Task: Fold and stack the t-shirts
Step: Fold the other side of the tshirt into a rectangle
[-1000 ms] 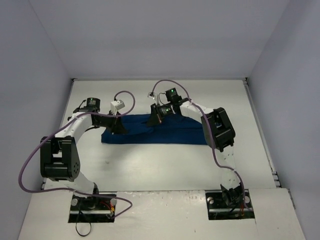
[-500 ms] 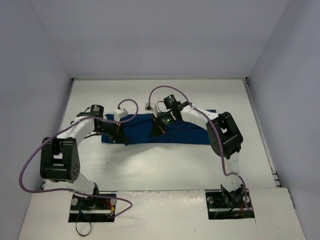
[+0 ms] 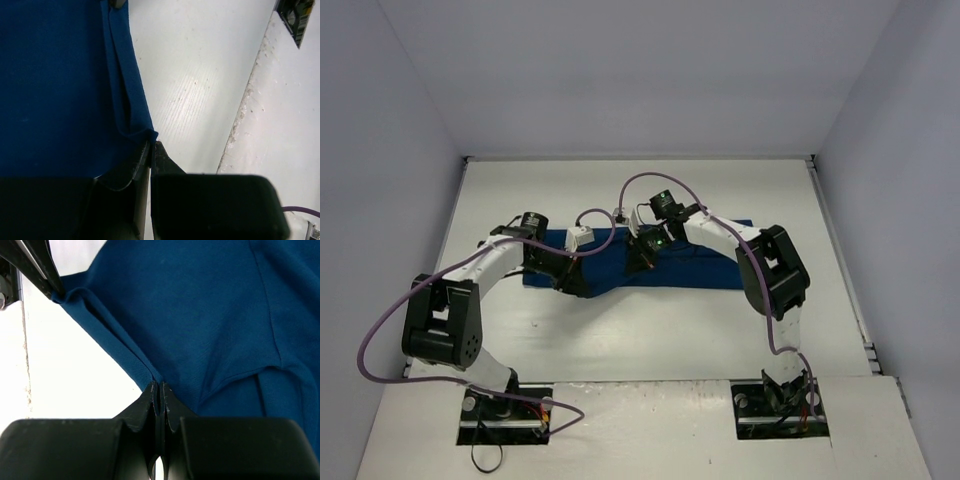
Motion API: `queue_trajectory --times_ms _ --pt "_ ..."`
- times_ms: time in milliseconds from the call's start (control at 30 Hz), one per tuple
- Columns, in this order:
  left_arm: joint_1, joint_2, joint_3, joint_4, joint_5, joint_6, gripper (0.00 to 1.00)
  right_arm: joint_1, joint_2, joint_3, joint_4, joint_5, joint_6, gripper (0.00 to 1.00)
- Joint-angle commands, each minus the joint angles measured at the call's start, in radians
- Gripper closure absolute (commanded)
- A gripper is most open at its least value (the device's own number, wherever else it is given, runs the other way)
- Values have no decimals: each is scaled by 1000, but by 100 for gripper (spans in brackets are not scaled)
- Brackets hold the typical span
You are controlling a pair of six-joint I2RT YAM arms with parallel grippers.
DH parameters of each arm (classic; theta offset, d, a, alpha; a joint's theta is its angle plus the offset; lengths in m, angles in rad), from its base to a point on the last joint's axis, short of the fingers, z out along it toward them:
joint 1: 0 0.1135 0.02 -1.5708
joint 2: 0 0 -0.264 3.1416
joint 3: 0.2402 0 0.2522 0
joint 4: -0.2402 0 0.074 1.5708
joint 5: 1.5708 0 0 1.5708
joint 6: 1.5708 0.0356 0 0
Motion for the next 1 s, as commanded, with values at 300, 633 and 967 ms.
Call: queue_trajectory --times_ms 300,633,967 --pt "-4 43 115 -5 -103 50 100 -28 -8 102 -5 -104 63 100" --pt "51 195 341 -15 -66 53 100 -71 93 196 -1 -163 113 100" --pt "94 336 534 -15 -104 78 100 -134 213 257 5 -216 179 100"
